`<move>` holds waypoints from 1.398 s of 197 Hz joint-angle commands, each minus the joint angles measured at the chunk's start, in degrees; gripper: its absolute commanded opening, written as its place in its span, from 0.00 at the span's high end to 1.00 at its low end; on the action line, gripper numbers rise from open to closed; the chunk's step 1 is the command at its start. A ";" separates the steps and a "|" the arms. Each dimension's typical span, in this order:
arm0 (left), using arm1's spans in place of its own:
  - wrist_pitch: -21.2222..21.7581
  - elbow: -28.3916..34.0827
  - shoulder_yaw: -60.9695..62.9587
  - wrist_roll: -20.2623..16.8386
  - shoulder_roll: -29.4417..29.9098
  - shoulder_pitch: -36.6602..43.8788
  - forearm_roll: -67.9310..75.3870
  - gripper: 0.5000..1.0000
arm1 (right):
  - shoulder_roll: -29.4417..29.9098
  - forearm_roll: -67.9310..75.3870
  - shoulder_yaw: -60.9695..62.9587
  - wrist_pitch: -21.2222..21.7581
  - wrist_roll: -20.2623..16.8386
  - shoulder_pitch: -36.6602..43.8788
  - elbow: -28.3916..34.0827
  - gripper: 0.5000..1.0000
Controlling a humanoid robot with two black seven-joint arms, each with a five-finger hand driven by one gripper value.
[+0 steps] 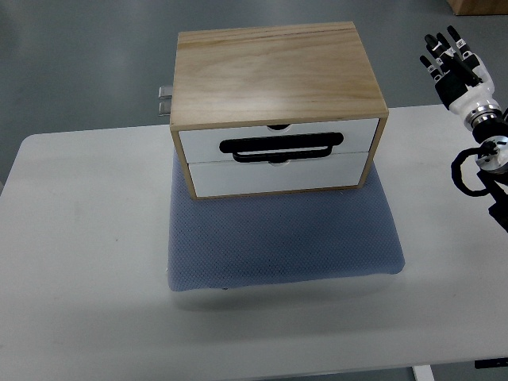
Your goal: Open wood drawer with right hand
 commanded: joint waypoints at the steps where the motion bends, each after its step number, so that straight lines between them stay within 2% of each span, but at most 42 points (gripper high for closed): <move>1: 0.00 0.00 0.00 0.00 0.00 0.00 0.00 0.00 | 0.00 0.16 0.06 0.00 0.00 0.00 0.00 0.11; 188: 0.08 0.26 0.00 0.00 0.00 -0.09 -0.09 0.00 | -0.26 0.16 -0.03 0.00 0.00 1.23 0.00 0.11; 252: 0.08 0.26 0.00 0.00 0.00 -0.09 -0.09 0.00 | -3.96 -0.45 -1.96 -0.09 -0.18 3.87 0.09 0.11; 275: 0.08 0.26 0.00 0.00 0.00 -0.09 -0.09 0.00 | -7.21 -0.45 -9.96 -0.09 0.00 6.41 0.09 0.11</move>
